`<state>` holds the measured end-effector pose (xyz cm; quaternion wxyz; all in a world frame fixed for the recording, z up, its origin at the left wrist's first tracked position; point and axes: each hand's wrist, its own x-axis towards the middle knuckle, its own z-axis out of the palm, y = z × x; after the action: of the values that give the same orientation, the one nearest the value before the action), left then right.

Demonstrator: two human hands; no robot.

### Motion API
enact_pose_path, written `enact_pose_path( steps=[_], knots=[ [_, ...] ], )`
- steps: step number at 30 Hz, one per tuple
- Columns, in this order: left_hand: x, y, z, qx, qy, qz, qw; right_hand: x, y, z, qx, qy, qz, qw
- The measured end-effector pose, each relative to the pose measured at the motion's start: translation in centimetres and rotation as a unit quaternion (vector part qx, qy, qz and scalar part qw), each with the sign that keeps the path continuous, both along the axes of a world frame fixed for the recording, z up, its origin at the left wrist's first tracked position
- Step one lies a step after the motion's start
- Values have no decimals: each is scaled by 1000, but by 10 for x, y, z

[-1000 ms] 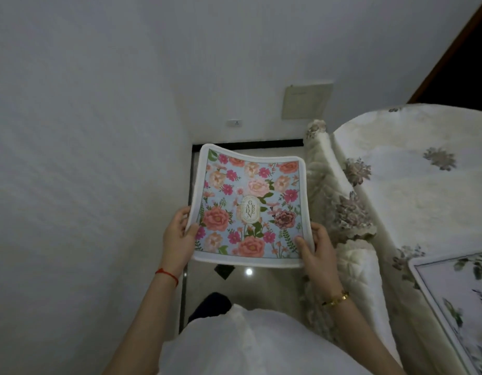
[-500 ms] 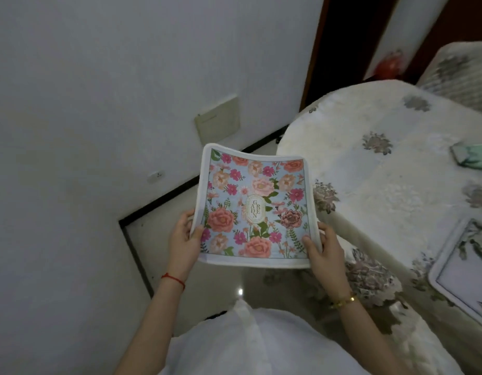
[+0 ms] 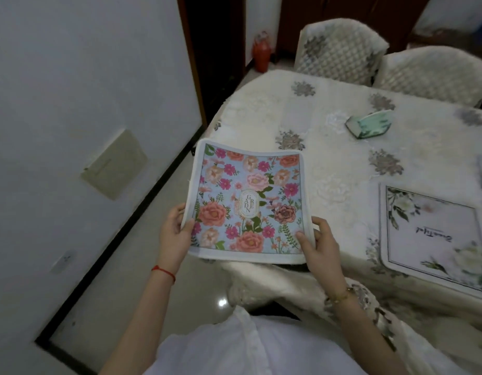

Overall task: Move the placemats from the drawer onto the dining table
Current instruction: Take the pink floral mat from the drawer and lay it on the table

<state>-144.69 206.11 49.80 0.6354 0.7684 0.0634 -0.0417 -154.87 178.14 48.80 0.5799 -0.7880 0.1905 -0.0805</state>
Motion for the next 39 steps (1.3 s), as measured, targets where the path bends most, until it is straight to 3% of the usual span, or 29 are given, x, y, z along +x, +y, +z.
enact_pose_path(
  steps=[17, 26, 39],
  knots=[
    [162, -141, -70, 35, 74, -180, 980, 92, -94, -76, -72, 115, -179, 974],
    [163, -156, -110, 100, 81, -193, 973, 91, -102, -108, -82, 161, -197, 964],
    [160, -146, -116, 138, 60, -192, 970, 85, -107, -122, -117, 186, -184, 958]
  ],
)
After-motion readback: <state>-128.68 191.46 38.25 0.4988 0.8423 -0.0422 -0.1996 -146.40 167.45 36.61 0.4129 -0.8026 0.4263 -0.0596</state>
